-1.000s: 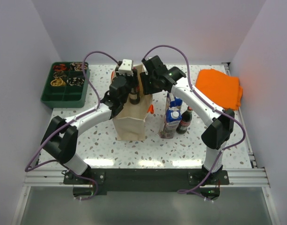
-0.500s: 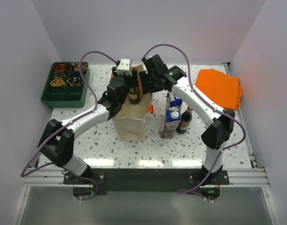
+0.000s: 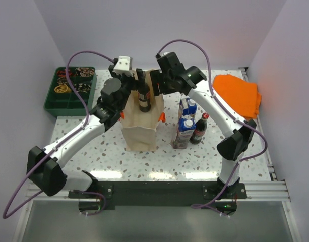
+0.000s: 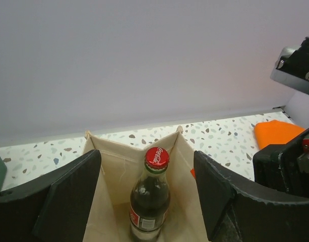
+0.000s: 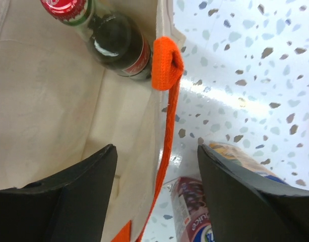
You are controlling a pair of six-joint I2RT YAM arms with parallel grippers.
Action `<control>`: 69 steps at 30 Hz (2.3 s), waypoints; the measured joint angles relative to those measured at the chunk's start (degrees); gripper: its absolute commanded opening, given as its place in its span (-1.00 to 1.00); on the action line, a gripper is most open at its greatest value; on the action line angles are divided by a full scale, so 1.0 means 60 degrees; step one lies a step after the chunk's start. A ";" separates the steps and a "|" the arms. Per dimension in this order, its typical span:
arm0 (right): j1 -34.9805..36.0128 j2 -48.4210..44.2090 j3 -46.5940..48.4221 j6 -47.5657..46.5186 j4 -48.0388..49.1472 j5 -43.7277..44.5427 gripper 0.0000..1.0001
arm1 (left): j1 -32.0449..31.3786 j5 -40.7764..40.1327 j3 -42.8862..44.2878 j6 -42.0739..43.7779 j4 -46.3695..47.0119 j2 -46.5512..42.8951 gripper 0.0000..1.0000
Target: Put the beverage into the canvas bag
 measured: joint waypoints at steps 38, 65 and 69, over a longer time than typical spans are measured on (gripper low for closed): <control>-0.1581 -0.3687 -0.2025 -0.0517 -0.2386 0.0382 0.96 | 0.4138 0.5832 0.1300 -0.1679 -0.7209 -0.0164 0.12; -0.1577 -0.3286 -0.3599 -0.0408 -0.1173 0.0397 0.96 | 0.4138 0.7701 0.0969 -0.1679 -0.7923 -0.0076 -0.72; -0.1581 -0.2962 -0.3916 -0.0412 -0.0831 0.0401 0.96 | 0.4138 0.7868 0.0969 -0.1676 -0.7879 -0.0076 -0.65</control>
